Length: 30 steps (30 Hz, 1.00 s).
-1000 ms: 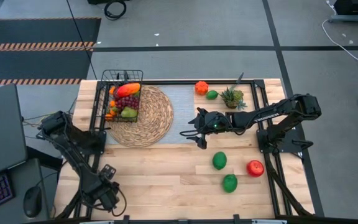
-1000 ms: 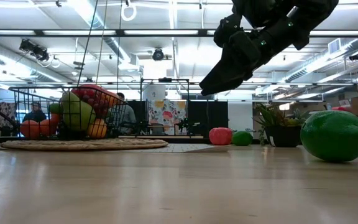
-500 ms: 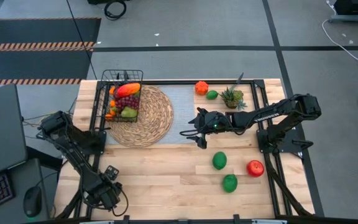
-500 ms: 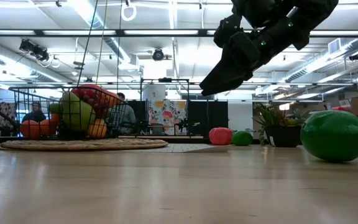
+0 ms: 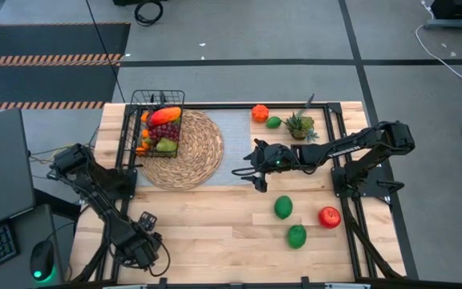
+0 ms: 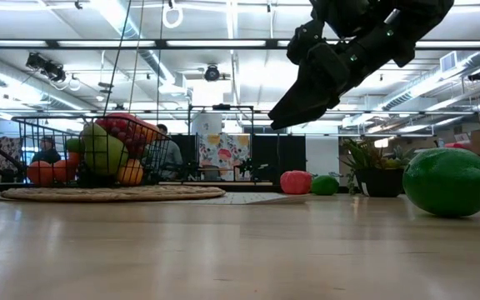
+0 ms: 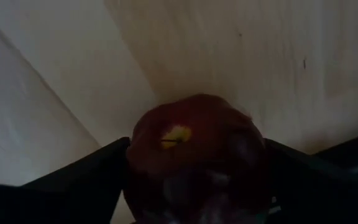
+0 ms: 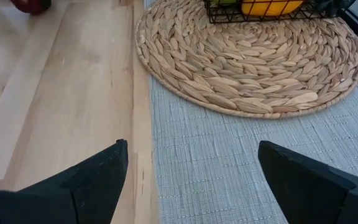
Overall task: Build produce basket
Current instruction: Put the dark red apple into the wire basket
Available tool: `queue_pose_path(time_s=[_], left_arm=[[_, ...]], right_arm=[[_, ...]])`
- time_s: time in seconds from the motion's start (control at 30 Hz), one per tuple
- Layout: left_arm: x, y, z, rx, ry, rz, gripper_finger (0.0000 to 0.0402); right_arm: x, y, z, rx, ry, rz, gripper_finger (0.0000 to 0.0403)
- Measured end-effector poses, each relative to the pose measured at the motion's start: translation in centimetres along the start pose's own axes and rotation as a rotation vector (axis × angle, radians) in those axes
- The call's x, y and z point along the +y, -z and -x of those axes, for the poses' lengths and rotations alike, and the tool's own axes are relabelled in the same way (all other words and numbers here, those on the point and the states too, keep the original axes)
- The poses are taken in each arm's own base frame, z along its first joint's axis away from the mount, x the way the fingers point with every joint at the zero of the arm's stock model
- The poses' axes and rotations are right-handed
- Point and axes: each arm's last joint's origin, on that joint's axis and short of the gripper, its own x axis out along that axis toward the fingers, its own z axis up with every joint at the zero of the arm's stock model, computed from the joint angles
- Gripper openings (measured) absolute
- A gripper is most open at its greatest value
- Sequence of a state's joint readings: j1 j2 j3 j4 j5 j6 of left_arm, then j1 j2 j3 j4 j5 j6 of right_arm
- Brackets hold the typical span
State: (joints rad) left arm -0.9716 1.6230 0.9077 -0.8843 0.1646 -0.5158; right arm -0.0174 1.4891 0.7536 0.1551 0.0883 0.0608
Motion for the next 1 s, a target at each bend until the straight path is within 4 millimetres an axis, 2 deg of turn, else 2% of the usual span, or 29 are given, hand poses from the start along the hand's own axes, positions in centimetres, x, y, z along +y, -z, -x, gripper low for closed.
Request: queue_pose_path(time_s=[0.17,0.4,0.5,0.6,0.8,1.0], left_arm=[[0.3,-0.2,0.1,0.000,0.005,0.065,0.0294],[1.0,-0.5,0.2,0.000,0.007,0.112,0.0293],[1.5,-0.6,0.7,0.029,-0.007,0.135,0.0307],[2.3,-0.9,1.7,0.066,-0.023,0.146,0.0320],[4.6,-0.9,3.8,0.175,-0.091,0.248,0.0312],[7.8,-1.1,6.8,0.204,-0.315,0.350,0.0314]], right_arm=[[0.0,0.0,0.0,0.001,-0.001,-0.014,0.0364],[0.0,0.0,0.0,0.001,-0.003,-0.015,0.0365],[0.0,0.0,0.0,0.001,-0.003,-0.015,0.0365],[0.0,0.0,0.0,0.001,-0.003,-0.015,0.0364],[0.0,0.0,0.0,0.001,-0.004,-0.015,0.0365],[0.0,0.0,0.0,0.001,-0.004,-0.015,0.0365]])
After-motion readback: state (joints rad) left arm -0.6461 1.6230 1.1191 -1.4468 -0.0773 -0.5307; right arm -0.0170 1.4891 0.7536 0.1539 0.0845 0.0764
